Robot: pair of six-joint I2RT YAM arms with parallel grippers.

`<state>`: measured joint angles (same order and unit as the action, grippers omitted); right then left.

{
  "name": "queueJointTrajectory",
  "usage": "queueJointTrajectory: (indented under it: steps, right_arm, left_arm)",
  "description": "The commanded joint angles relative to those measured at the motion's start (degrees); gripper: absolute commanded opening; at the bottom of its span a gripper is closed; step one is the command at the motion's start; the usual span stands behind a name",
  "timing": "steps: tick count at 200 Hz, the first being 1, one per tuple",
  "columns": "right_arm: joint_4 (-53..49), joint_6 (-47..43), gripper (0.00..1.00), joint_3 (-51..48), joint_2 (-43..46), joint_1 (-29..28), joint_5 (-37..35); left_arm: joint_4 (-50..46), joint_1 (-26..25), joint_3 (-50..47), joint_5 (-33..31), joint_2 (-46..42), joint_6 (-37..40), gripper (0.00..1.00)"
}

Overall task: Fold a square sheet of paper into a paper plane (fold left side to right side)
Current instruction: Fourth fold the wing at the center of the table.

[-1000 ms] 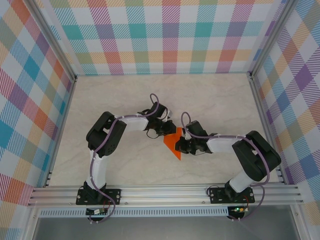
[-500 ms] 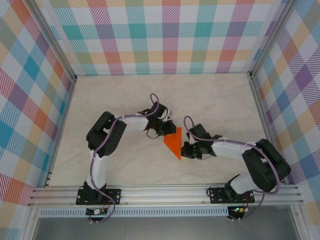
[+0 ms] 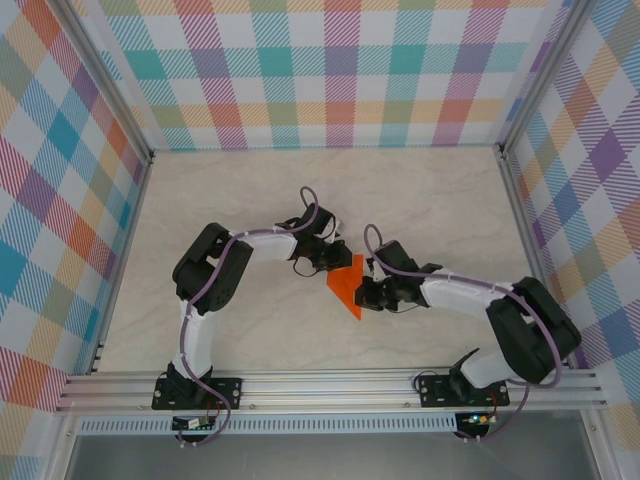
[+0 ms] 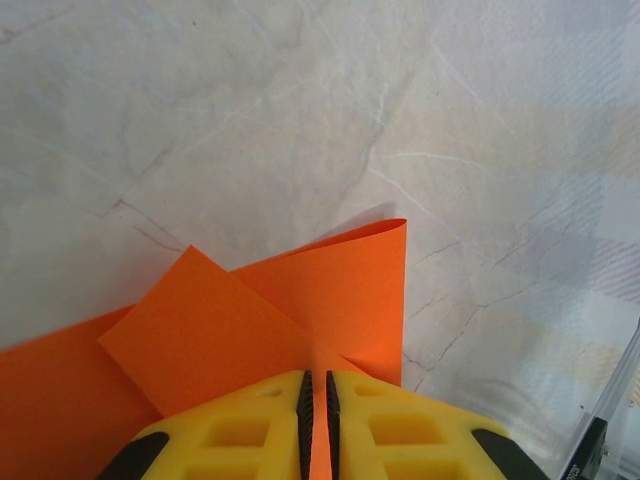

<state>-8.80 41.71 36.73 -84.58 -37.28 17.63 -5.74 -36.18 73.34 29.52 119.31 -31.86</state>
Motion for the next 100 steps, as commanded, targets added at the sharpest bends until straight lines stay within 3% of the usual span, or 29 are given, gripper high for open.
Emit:
queueJointTrajectory:
  steps: [1, 100]
  right_arm:
    - [5.23, 1.88, 0.00, 1.75, -3.52, -0.96, 3.51]
    - [-1.56, 2.87, 0.00, -8.86, 0.29, -0.96, -1.54]
  left_arm:
    - [-3.93, 1.12, -0.13, -4.81, 2.32, 1.67, 0.15]
    - [-4.72, 1.12, 0.45, -4.82, 2.29, 2.60, 0.15]
